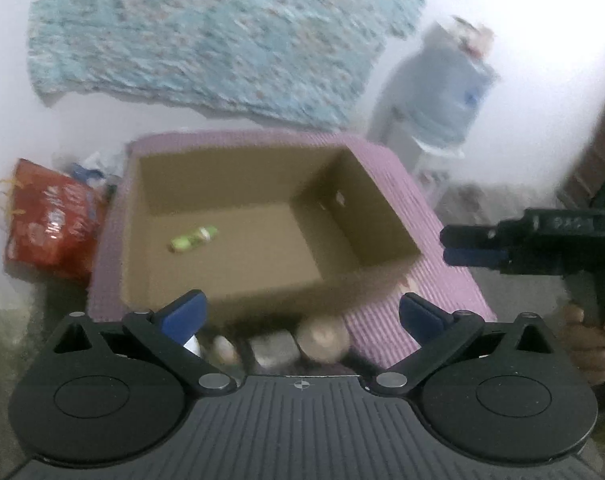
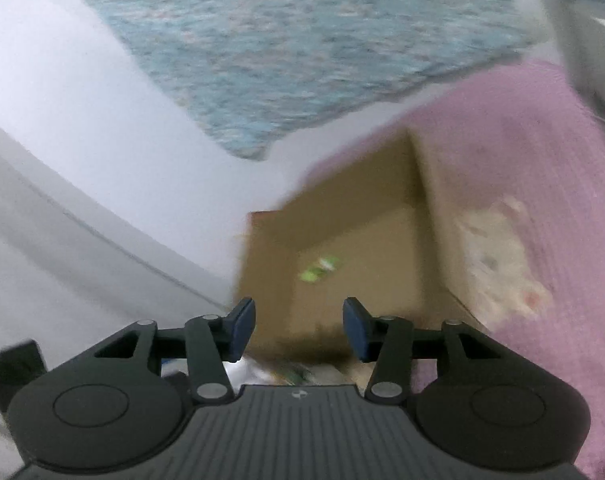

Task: Organize rigid objects
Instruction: 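Move the right gripper back to the black cylinder beside the jar and grasp it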

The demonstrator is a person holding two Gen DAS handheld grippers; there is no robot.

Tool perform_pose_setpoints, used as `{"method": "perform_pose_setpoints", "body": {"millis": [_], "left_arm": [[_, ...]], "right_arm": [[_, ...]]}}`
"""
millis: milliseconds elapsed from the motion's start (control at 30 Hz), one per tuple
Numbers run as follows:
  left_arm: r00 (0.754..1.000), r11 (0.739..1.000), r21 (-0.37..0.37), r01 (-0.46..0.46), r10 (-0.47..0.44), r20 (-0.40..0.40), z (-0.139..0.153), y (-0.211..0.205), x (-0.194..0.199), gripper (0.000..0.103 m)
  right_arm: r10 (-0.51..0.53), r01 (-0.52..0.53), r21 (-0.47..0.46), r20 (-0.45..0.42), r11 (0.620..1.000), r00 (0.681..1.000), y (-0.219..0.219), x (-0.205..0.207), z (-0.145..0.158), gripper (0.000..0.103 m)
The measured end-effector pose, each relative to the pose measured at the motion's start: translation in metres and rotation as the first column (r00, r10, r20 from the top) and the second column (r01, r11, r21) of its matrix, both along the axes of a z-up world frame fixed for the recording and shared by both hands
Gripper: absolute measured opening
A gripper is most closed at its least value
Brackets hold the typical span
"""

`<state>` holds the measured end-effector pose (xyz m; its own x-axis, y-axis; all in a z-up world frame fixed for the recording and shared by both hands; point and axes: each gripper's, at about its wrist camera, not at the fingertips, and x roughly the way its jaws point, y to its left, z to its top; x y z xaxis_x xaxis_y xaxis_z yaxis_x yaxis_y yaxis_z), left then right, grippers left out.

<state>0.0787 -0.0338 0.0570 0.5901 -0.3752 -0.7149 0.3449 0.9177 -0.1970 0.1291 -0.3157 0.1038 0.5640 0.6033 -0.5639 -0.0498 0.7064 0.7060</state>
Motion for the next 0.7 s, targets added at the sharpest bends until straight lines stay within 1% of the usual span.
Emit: {"method": "perform_pose_setpoints", "body": {"millis": [133, 167, 267, 333, 367, 500, 567, 633, 667, 700], "left_arm": [[0.997, 0.997, 0.028, 0.071, -0.071, -0.017, -0.016, -0.017, -0.011, 0.103], [0.996, 0.995, 0.025, 0.093, -0.093, -0.017, -0.020, -0.021, -0.013, 0.103], [0.985, 0.987, -0.024, 0.162, -0.163, -0.050, -0.031, -0.031, -0.012, 0.103], [0.978, 0.981, -0.040, 0.188, -0.191, -0.080, -0.042, -0.038, -0.009, 0.103], [0.977, 0.981, -0.030, 0.192, -0.194, -0.089, -0.047, -0.042, -0.008, 0.103], [0.972, 0.973, 0.062, 0.220, -0.214, -0.098, -0.067, -0.060, -0.008, 0.102], [0.967, 0.968, 0.076, 0.239, -0.229, -0.113, -0.075, -0.067, -0.006, 0.099], [0.960, 0.963, 0.080, 0.257, -0.244, -0.136, -0.083, -0.073, -0.007, 0.093], [0.957, 0.961, 0.082, 0.264, -0.250, -0.146, -0.086, -0.075, -0.007, 0.092], [0.955, 0.959, 0.085, 0.270, -0.255, -0.154, -0.089, -0.077, -0.008, 0.085]], "right_arm": [[-0.054, 0.052, -0.032, -0.082, 0.998, 0.995, -0.008, -0.028, -0.041, 0.051], [-0.058, 0.054, -0.046, -0.101, 0.997, 0.993, -0.008, -0.032, -0.051, 0.051], [-0.050, 0.040, -0.076, -0.135, 0.996, 0.990, -0.004, -0.033, -0.070, 0.051], [-0.026, 0.014, -0.085, -0.139, 0.996, 0.990, 0.002, -0.031, -0.080, 0.051], [-0.011, -0.003, -0.096, -0.138, 0.995, 0.990, 0.004, -0.029, -0.084, 0.050], [0.072, -0.094, -0.181, -0.123, 0.979, 0.990, 0.027, -0.014, -0.091, 0.045], [0.123, -0.150, -0.231, -0.127, 0.961, 0.984, 0.040, -0.008, -0.098, 0.042], [0.165, -0.199, -0.276, -0.141, 0.940, 0.976, 0.052, 0.001, -0.106, 0.039], [0.185, -0.222, -0.291, -0.148, 0.931, 0.972, 0.055, 0.003, -0.110, 0.036], [0.203, -0.243, -0.302, -0.158, 0.922, 0.966, 0.059, 0.004, -0.114, 0.032]]}}
